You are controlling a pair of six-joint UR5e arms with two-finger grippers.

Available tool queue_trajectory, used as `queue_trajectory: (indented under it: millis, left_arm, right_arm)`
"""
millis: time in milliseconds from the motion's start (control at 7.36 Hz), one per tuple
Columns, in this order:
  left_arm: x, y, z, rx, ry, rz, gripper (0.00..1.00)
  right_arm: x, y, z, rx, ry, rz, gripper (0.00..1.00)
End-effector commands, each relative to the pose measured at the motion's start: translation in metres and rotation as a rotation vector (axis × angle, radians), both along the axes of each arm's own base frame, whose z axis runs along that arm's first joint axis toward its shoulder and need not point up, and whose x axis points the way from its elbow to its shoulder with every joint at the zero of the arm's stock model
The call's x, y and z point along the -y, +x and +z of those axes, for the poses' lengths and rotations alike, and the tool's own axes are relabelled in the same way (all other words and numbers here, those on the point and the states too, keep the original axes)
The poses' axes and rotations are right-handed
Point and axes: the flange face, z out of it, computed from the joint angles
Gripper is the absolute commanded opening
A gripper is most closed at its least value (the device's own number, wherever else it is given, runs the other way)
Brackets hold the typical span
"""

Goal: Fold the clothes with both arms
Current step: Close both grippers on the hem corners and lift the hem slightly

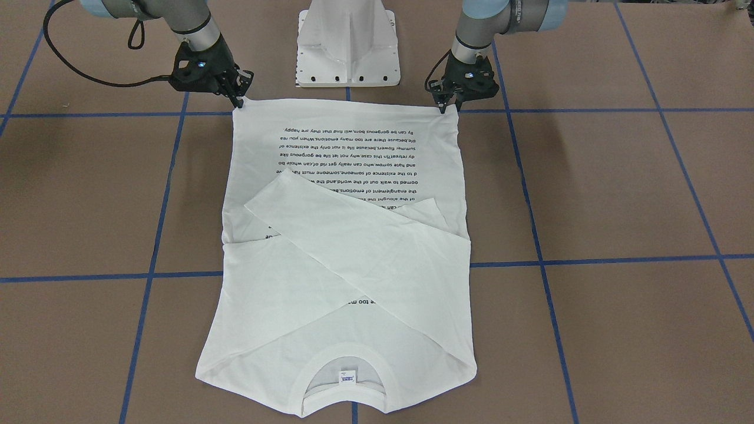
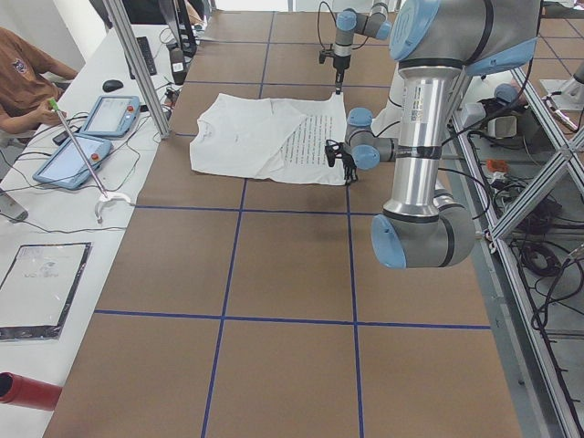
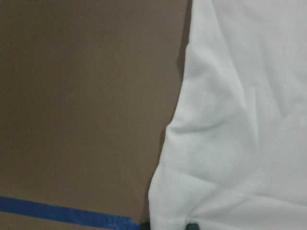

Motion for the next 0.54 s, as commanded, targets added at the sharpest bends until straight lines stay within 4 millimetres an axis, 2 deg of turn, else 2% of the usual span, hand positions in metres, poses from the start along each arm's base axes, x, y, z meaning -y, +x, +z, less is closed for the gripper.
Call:
queue_trajectory:
  millis: [0,136,408]
  left_arm:
    - [0.003,0.000,-0.009,0.005,-0.001,-0.005,0.09]
    - [0.009,0.001,-0.019,-0.012,0.001,-0.017,0.00]
    - [0.015,-0.001,-0.030,-0.034,-0.003,-0.034,0.00]
  right_arm:
    - [0.001,0.000,0.000,0.000,-0.003,-0.003,0.00]
    - [0.003,0.002,0.000,0.002,-0.002,0.000,0.00]
    - [0.011,0.008,-0.002,0.010,-0.020,0.002,0.00]
